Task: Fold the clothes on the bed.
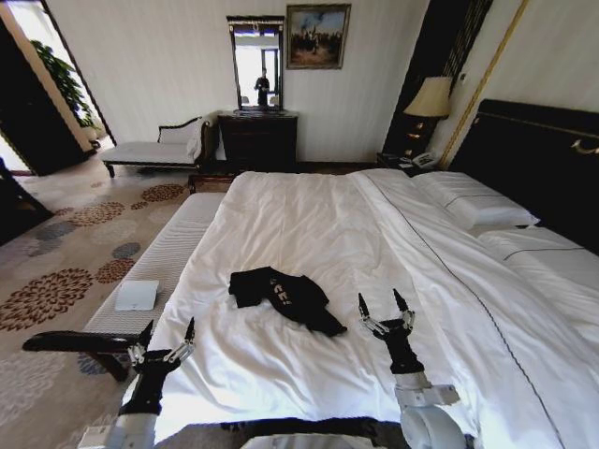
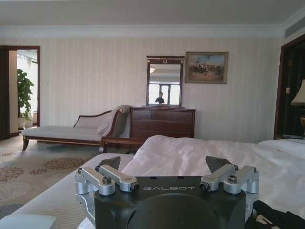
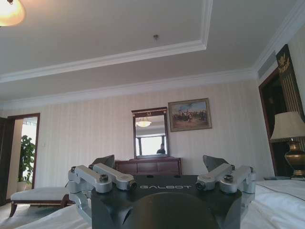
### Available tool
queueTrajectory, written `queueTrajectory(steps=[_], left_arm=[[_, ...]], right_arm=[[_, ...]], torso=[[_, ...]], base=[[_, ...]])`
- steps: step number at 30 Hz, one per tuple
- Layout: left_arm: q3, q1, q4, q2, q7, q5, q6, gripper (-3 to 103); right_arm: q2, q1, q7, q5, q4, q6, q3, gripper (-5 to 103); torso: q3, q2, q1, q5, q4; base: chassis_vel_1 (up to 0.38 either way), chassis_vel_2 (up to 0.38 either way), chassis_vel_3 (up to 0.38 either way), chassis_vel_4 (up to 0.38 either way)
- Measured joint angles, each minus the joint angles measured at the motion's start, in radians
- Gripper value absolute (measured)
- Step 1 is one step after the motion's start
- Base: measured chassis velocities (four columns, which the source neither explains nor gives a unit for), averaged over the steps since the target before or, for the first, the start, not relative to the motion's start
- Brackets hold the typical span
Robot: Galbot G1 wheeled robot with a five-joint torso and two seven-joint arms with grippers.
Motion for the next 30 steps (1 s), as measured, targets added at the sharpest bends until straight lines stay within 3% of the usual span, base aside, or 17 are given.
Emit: queueTrajectory(steps=[9, 16, 22, 30], left_arm=[[0.029, -0.005, 0.025, -0.005, -0.002, 0.007, 0.005, 100], [0.025, -0.006, 0.035, 0.032, -0.008, -0.061, -0.005, 100], [0.024, -0.024, 0.051, 0.097, -0.036, -0.147, -0.016, 100], [0.000, -0.077, 0.045, 0.242, -0.067, -0.259, 0.036, 100]], right_arm=[[0.002, -0.009, -0.007, -0.012, -0.042, 0.026, -0.005, 100], [0.043, -0.045, 0.016, -0.041, -0.046, 0.070, -0.017, 100], [0.093, -0.085, 0.016, -0.061, -0.023, 0.099, -0.001, 100], [0.157, -0.158, 0.048, -0.070, 0.020, 0.096, 0.057, 100]], torso=[[0.000, 0.000, 0.000, -0.0002, 0.0000], [0.000, 0.000, 0.000, -0.0001, 0.0001], [0.000, 0.000, 0.000, -0.0003, 0.0001], [0.000, 0.000, 0.000, -0.0003, -0.0002]], base=[[0.000, 0.000, 0.000, 0.000], [0.000, 0.000, 0.000, 0.000], [0.000, 0.000, 0.000, 0.000], [0.000, 0.000, 0.000, 0.000]])
